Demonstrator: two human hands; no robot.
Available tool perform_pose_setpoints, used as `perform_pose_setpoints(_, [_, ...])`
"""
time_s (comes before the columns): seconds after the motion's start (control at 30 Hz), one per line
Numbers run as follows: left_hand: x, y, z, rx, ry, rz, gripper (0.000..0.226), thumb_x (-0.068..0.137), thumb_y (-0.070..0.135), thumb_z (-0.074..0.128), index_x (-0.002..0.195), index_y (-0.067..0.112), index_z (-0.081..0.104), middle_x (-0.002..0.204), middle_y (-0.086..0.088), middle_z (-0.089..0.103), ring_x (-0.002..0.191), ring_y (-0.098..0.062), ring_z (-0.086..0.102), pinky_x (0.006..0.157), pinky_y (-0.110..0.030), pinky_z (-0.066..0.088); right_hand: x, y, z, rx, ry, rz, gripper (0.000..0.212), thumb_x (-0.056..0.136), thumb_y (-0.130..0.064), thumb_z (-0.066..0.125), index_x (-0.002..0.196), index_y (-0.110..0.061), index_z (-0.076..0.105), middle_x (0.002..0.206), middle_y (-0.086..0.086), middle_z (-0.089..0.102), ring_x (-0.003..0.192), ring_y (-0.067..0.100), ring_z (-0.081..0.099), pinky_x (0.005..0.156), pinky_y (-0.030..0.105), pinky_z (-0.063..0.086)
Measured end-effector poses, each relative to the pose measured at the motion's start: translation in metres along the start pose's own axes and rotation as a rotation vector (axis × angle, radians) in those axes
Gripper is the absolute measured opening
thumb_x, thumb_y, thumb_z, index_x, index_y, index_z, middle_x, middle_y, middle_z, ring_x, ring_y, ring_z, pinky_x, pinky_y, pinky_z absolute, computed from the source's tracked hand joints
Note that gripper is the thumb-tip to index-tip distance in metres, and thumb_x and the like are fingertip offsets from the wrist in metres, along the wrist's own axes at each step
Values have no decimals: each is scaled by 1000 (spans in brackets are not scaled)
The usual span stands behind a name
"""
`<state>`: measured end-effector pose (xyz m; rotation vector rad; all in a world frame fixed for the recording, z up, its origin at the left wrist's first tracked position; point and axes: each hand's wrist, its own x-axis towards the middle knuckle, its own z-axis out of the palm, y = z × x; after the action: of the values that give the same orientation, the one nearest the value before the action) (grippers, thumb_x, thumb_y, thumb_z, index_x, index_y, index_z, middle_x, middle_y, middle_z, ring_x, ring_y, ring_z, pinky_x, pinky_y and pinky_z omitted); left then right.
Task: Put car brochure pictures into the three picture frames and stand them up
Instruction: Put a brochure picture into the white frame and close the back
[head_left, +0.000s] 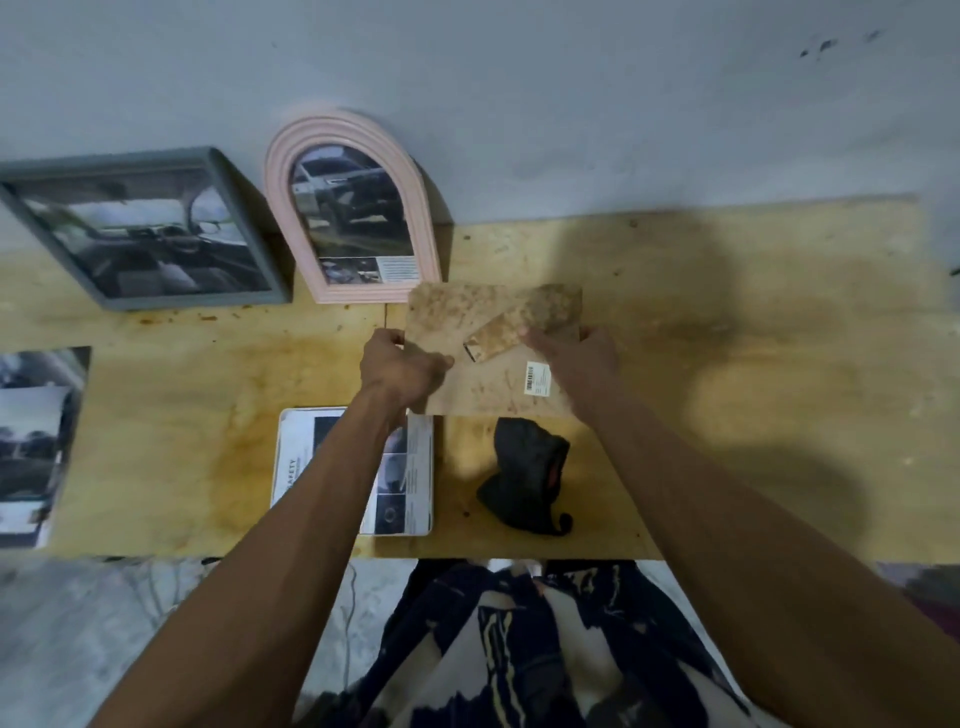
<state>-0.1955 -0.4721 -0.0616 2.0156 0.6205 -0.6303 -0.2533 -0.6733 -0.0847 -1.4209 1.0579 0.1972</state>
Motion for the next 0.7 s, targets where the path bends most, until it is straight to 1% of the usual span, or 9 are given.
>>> perform_pose_setpoints(0.07, [0,-15,-27,0,-20,3,72,55,29,94,111,19,50,106,-11,69,92,-33,71,71,-51,61,-18,5,20,-1,7,-26,84,49,-52,90,111,-17,47,105,2,62,87,20,67,75,45,60])
perform_pose_setpoints(0.13, [-1,-32,-50,-8,-26,16,69,61,24,94,115,16,51,108,-10,69,92,-32,71,77,-52,61,-40,10,40,-57,37,-69,76,60,-49,88,115,-19,45,106,-2,61,83,13,64,74,37,58])
perform_pose_setpoints(0.23, [-2,-59,-79,-16,-20,32,59,68,20,92,110,19,50,107,-6,67,97,-29,68,83,-50,61,-72,25,67,-156,80,-149,88,65,-55,85,131,-18,40,110,-3,55,93,14,54,79,32,47])
perform_pose_setpoints(0.33, [0,-86,-104,13,-58,63,61,70,21,92,114,16,50,98,-1,64,96,-27,67,84,-48,60,-99,45,91,-179,116,-193,96,62,-58,84,138,-20,38,126,3,55,110,24,55,95,45,49])
perform_pose_setpoints(0.4, [2,-103,-118,41,-72,98,66,66,27,93,116,13,53,98,-5,68,93,-25,68,82,-45,61,-114,58,102,-168,135,-190,99,59,-62,84,138,-24,39,132,5,53,118,29,53,97,52,47])
perform_pose_setpoints(0.47, [2,-118,-129,60,-98,129,59,67,29,93,111,14,57,98,-8,71,84,-22,68,71,-37,59,-125,69,110,-188,149,-187,100,60,-62,83,140,-23,38,136,7,51,122,31,50,99,52,46])
perform_pose_setpoints(0.53, [2,-131,-139,92,-135,139,46,70,34,90,101,18,61,93,-5,72,80,-20,68,62,-33,55,-135,79,114,-215,176,-182,100,63,-59,83,143,-20,37,139,7,49,124,31,49,100,52,45])
perform_pose_setpoints(0.6, [2,-143,-149,90,-172,164,37,73,42,86,96,20,67,91,-5,73,77,-22,68,63,-33,55,-144,86,116,-209,196,-177,102,63,-60,83,145,-20,37,141,7,49,124,32,51,99,53,47])
perform_pose_setpoints(0.7, [9,-160,-162,70,-91,165,46,75,50,81,102,14,70,91,-8,73,78,-25,68,75,-36,57,-150,95,116,-224,206,-181,108,56,-71,79,144,-22,39,139,4,52,121,30,54,96,54,49])
